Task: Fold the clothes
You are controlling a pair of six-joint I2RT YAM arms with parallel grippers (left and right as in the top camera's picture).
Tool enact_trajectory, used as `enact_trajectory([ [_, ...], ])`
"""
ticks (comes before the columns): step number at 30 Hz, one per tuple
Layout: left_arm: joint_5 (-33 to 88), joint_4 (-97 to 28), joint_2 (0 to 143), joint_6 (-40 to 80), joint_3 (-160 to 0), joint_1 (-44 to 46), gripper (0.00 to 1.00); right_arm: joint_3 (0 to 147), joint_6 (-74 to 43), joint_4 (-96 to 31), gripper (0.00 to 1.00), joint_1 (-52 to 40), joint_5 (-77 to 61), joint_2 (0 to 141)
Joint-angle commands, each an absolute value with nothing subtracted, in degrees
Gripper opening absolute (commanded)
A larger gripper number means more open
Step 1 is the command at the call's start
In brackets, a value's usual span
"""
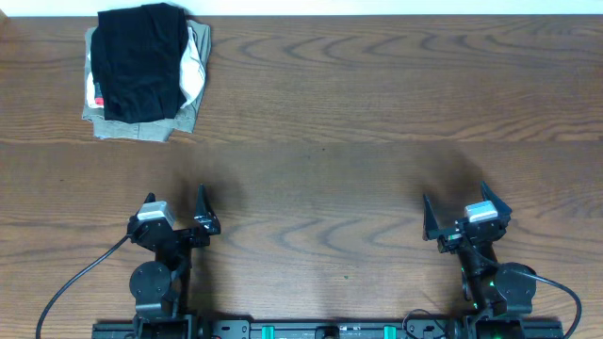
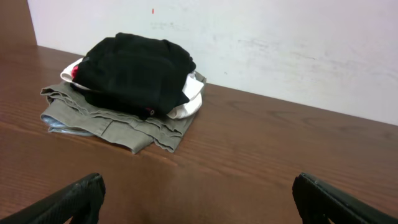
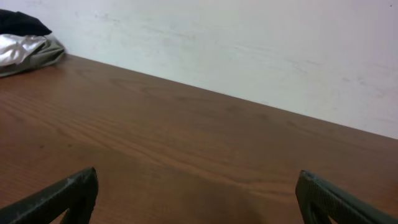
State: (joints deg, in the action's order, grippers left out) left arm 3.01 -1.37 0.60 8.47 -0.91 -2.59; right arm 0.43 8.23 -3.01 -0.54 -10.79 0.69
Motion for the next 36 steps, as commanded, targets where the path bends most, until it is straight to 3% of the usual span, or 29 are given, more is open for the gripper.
enact_trajectory([
  [1, 2.3, -3.8, 0.2, 7.1, -0.2, -2.9, 0.98, 0.3, 9.1, -3.2, 0.99, -0.4, -11.4, 0.3],
  [36, 2.3, -3.8, 0.2, 7.1, -0.2, -2.9, 0.98, 0.3, 9.1, -3.2, 0.99, -0.4, -11.4, 0.3],
])
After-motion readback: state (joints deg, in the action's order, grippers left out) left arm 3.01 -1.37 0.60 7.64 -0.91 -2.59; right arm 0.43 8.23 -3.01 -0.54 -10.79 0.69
